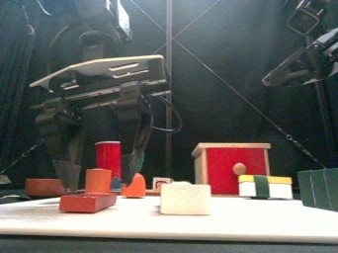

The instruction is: Put salmon onto rice

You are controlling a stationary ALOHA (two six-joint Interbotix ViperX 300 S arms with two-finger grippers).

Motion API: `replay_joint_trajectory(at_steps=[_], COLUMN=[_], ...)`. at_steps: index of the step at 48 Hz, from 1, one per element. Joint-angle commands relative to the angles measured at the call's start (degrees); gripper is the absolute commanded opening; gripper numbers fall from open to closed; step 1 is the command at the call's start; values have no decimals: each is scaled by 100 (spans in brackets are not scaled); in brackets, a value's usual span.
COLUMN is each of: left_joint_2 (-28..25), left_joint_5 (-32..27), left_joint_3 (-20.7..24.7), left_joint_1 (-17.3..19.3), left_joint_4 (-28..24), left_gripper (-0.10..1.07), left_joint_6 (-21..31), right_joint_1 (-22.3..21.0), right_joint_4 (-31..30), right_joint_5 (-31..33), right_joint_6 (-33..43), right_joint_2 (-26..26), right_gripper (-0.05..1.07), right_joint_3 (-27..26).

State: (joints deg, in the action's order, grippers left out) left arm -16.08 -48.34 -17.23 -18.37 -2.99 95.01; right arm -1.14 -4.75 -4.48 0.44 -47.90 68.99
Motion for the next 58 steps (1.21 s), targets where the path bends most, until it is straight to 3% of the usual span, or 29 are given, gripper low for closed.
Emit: replay_joint_trajectory(at_steps=[1, 9, 19, 35, 49, 58], left_joint_2=[-44, -185, -176, -202, -220, -97], left_joint_5=[9, 0, -246, -255, -255, -255], left_joint_3=[229, 281, 272, 264, 272, 396], left_joint_1=[-97, -202, -220, -220, -176, -167], left_joint_4=[35, -26, -519, -571, -554, -563], left_gripper=[89, 89, 88, 85, 64, 59], left_joint_6=[149, 677, 1301, 1345, 1301, 1274], right_joint_1=[-9, -9, -9, -9, -9, -9], right_joint_4=[0, 0, 0, 9, 0, 0], right_joint_5=[-26, -18, -18, 0, 105, 211], right_joint_6=[0, -9, 0, 0, 0, 0], right_joint_2=[18, 26, 26, 18, 26, 18], right_gripper=[4, 4, 4, 4, 4, 4], right_joint_3=[-62, -53, 0, 79, 88, 88])
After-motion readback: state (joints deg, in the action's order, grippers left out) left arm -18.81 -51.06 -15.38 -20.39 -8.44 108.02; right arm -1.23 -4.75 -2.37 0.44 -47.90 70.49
